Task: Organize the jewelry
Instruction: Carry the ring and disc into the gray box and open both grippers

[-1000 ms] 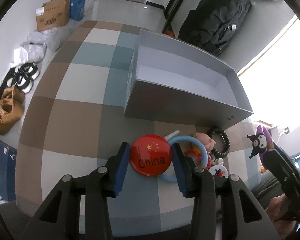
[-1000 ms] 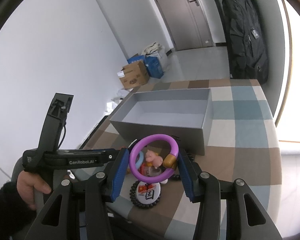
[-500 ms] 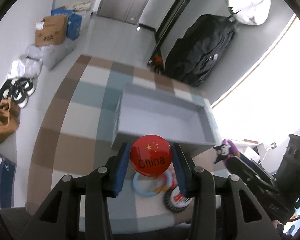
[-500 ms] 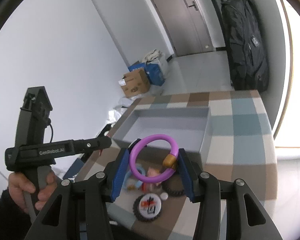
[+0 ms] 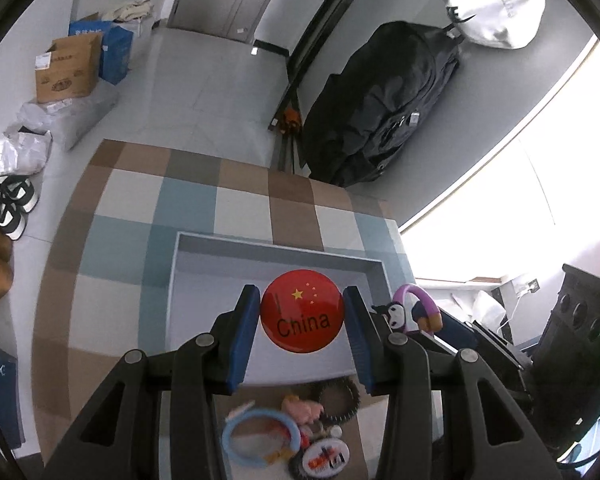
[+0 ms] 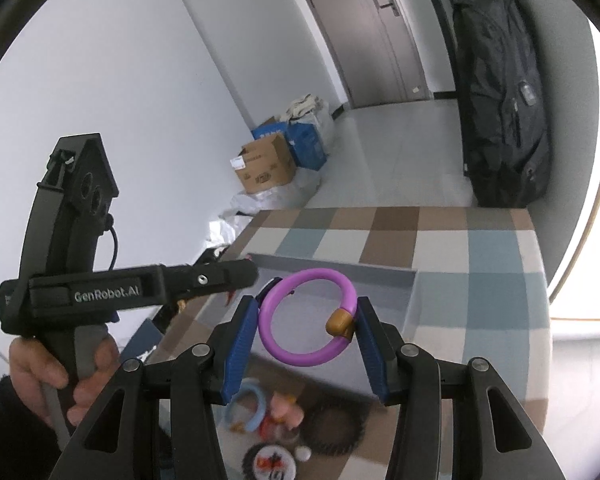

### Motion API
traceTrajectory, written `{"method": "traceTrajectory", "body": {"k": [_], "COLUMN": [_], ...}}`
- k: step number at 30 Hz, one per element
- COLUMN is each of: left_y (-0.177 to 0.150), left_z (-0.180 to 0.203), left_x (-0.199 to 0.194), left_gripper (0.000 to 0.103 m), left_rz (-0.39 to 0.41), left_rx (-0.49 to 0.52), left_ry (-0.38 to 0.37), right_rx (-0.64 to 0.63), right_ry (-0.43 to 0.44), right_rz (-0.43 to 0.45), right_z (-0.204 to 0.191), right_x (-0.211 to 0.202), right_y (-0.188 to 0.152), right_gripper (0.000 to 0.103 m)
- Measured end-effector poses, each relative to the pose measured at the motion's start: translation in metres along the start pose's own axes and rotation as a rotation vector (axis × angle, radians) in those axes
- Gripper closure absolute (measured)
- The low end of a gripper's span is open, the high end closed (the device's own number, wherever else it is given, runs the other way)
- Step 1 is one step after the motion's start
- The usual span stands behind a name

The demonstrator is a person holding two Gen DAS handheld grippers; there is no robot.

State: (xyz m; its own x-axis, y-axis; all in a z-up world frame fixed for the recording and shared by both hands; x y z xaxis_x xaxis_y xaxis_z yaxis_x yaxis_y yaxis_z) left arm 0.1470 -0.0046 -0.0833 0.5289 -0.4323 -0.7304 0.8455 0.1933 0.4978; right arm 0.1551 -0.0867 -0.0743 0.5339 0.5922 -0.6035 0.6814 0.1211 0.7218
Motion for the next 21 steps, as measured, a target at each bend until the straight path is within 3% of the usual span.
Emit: {"method": "traceTrajectory", "body": {"k": [12, 21], "left_y": [-0.002, 0.005], "left_z": [-0.012, -0.016], "left_x": [0.022, 0.025], "left_gripper": [0.066, 0.066], "left_rz": [-0.065, -0.063], "left_rx": [-0.023, -0.078], "left_ry": [0.022, -0.042], "right_rx": [0.043, -0.008], "right_ry": [0.009, -0.025], "right_rz": [-0.095, -0.099], "right_z": [0.016, 0.016], "right_x": [0.048, 0.051], "right_y": [-0.004, -0.008], "right_gripper": [0.055, 0.053]}}
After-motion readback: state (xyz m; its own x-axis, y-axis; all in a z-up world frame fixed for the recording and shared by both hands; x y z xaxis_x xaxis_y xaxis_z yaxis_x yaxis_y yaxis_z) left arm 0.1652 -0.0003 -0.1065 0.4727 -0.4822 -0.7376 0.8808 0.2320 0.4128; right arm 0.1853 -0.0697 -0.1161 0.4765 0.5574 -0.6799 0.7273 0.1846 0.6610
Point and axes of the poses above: each gripper's, at about its wrist camera, not at the fingertips, and x roughly the way its jaws point, z to its right, y to its top, the point moved 9 cm from there along x, roughly the way its jaws point
